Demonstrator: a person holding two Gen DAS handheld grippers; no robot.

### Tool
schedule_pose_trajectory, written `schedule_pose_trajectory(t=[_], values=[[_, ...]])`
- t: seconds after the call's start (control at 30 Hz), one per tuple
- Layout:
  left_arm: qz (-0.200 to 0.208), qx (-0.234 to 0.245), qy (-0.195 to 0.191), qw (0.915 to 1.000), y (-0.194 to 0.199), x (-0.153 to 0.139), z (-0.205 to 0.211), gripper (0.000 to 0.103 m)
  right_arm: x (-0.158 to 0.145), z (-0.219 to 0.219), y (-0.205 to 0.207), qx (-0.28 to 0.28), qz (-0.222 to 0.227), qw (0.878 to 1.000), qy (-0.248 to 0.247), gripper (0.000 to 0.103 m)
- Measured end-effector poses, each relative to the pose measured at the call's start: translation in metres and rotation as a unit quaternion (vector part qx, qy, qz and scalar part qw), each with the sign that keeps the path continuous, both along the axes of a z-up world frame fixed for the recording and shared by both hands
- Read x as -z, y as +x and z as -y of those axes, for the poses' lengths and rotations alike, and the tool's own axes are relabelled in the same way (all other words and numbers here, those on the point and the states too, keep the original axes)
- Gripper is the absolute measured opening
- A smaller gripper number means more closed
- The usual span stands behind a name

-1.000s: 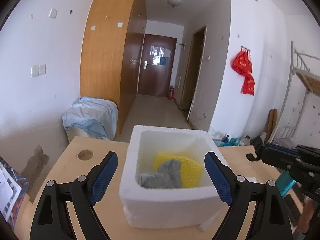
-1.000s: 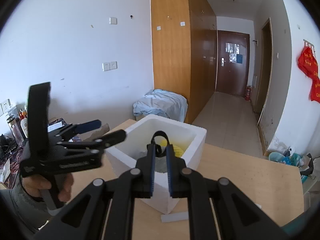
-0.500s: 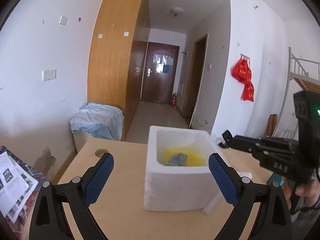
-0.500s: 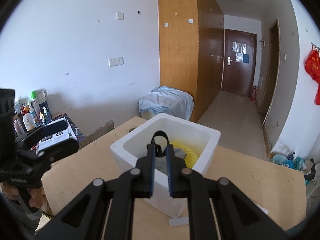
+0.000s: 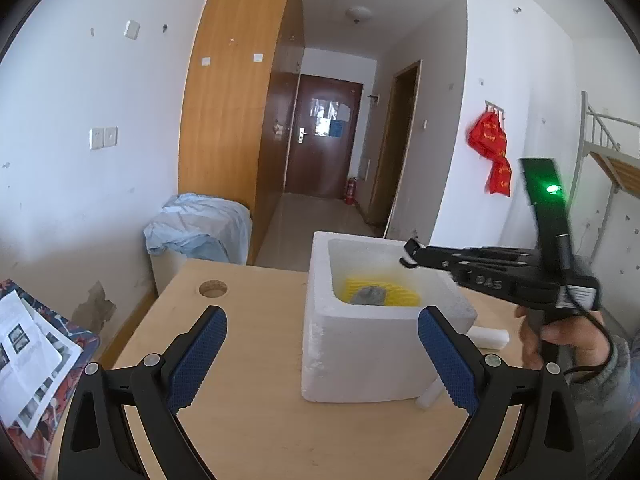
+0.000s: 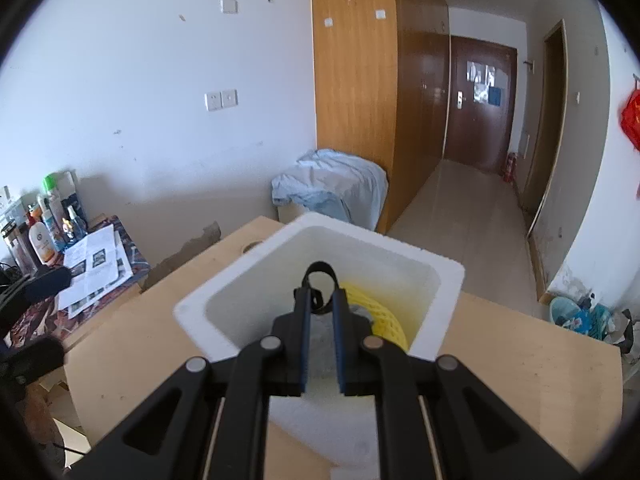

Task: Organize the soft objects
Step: 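Open the left tool dropping the sock while the right tool releases the hair tie into the box, then move both tools back from the box toward the white foam strip and block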

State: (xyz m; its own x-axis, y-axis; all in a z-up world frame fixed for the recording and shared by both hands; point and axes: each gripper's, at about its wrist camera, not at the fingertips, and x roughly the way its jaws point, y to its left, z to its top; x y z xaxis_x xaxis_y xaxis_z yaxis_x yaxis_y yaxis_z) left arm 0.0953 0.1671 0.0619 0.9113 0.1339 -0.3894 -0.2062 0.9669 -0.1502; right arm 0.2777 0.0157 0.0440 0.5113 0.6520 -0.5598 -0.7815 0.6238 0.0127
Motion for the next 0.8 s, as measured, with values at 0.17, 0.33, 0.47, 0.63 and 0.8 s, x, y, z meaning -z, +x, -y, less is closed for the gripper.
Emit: schedule_pose_trajectory(t=[0.17, 0.33, 0.47, 0.63, 0.8], values=[[-0.004, 0.005, -0.001, 1.0000, 0.005, 0.004, -0.002, 0.096, 0.012, -0.012, 0.011, -0.003, -0.017, 1.000, -0.012, 0.014], [-0.007, 0.009, -0.001, 0.9999, 0.007, 0.008, 0.000, 0.096, 0.010, -0.014, 0.007, -0.009, -0.008, 1.000, -0.013, 0.022], [-0.009, 0.013, -0.007, 0.9999, 0.009, 0.009, -0.002, 0.096, 0.007, -0.012, 0.004, -0.006, 0.004, 1.000, -0.013, 0.042], [-0.008, 0.013, -0.008, 0.9998, 0.010, 0.010, -0.001, 0.096, 0.006, -0.012, 0.003, -0.006, 0.011, 1.000, -0.015, 0.044], [-0.009, 0.016, -0.009, 0.9998, 0.011, 0.012, 0.002, 0.096, 0.007, -0.008, 0.000, -0.004, 0.005, 1.000, -0.014, 0.048]])
